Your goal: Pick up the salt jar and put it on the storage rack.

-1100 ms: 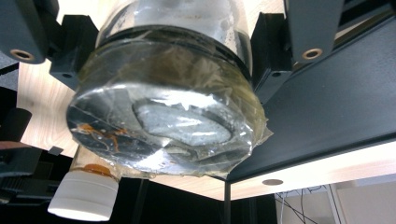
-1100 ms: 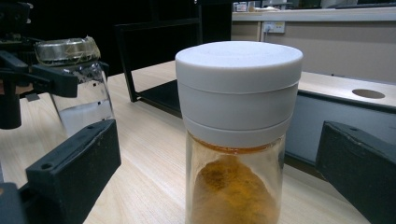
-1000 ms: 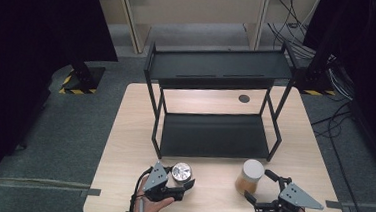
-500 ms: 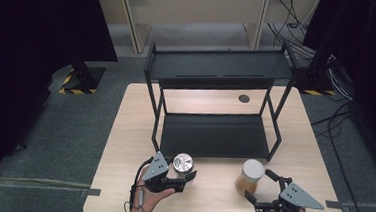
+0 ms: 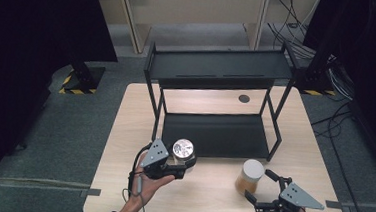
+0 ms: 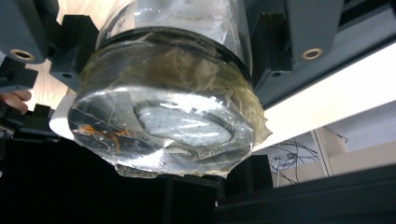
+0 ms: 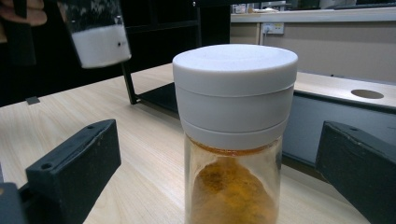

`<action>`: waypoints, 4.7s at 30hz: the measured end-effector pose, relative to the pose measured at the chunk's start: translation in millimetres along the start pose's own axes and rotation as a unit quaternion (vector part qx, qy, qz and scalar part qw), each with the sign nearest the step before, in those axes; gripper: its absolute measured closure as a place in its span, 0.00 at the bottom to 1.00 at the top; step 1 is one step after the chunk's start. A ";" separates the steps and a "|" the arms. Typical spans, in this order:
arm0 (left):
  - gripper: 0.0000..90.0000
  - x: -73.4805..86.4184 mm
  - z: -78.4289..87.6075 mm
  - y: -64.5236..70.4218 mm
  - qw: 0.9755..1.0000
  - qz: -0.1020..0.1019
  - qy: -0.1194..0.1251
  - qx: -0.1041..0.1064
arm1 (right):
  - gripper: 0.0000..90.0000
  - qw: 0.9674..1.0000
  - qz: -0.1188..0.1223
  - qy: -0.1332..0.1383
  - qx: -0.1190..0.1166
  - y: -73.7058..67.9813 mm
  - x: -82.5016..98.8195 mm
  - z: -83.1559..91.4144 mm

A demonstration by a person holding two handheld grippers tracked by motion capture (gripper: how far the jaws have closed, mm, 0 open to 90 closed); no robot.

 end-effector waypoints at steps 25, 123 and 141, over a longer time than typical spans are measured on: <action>0.34 -70.7 -22.8 -24.1 1.000 -0.006 0.000 0.018 | 0.00 1.000 0.000 -0.004 -0.001 -0.1 0.1 -0.6; 0.34 -240.6 -102.9 -71.4 0.988 0.029 -0.001 -0.151 | 0.00 1.000 -0.007 0.000 -0.005 3.6 -0.9 3.6; 0.34 -231.4 -113.5 -66.4 0.984 0.039 -0.002 -0.175 | 0.00 1.000 -0.004 0.000 -0.009 3.2 -0.9 3.7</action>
Point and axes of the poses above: each handheld gripper's, and its own axes: z roughly backward along the jaws, x roughly out of its underside, y roughly to its right, the point moved 2 cm from there along -z, roughly forward along the jaws, and after that the axes turned 4 degrees about y, right-handed, at the moved point
